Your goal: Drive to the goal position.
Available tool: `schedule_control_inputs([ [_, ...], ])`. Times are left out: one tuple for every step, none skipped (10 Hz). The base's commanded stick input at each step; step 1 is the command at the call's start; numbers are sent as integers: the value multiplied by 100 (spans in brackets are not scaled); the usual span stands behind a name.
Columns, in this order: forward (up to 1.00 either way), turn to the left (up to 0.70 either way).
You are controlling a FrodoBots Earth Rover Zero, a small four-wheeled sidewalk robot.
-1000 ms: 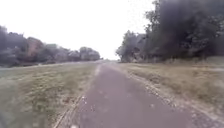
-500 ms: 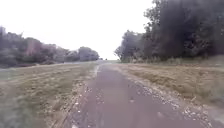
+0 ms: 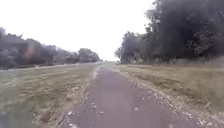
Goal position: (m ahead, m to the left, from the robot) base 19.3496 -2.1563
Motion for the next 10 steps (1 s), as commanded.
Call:
schedule_control_inputs([
  [60, 1],
  [60, 1],
  [60, 1],
  [60, 1],
  [60, 1],
  [60, 1],
  [60, 1],
  [60, 1],
  [60, 1],
  [60, 1],
])
